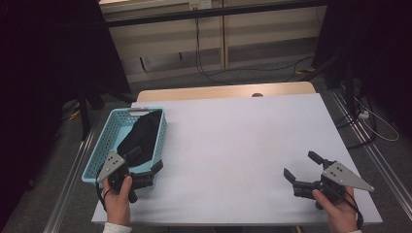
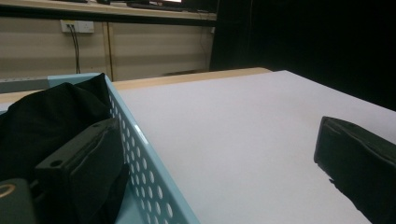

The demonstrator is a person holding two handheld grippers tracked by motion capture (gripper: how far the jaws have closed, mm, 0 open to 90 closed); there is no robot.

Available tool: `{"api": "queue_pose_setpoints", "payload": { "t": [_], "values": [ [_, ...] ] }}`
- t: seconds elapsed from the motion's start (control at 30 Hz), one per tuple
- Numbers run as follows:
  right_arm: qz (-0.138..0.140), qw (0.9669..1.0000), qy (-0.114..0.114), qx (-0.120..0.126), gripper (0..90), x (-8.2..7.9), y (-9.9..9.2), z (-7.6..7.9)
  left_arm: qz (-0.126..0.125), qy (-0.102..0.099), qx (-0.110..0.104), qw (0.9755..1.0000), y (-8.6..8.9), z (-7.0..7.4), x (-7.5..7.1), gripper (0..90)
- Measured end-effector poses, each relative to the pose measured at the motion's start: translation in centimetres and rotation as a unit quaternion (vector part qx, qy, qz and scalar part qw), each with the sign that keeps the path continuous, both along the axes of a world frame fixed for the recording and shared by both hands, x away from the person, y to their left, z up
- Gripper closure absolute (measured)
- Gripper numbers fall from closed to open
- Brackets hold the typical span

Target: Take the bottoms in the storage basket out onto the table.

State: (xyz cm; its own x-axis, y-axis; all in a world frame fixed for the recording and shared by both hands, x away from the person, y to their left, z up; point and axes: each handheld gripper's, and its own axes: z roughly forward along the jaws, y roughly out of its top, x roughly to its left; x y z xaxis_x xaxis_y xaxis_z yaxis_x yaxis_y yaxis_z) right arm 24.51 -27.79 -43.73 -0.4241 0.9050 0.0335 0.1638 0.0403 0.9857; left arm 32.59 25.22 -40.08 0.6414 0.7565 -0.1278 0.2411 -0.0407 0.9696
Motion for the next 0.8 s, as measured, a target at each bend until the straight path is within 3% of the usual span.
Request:
{"api": "queue_pose_setpoints", "payload": {
  "t": [0.8],
  "values": [
    [0.021, 0.9998, -0.005, 0.0, 0.4, -0.04, 0.2, 0.16, -0.007, 0.005, -0.007, 0.9999, -0.06, 0.68, -0.08, 1.8]
  ]
}}
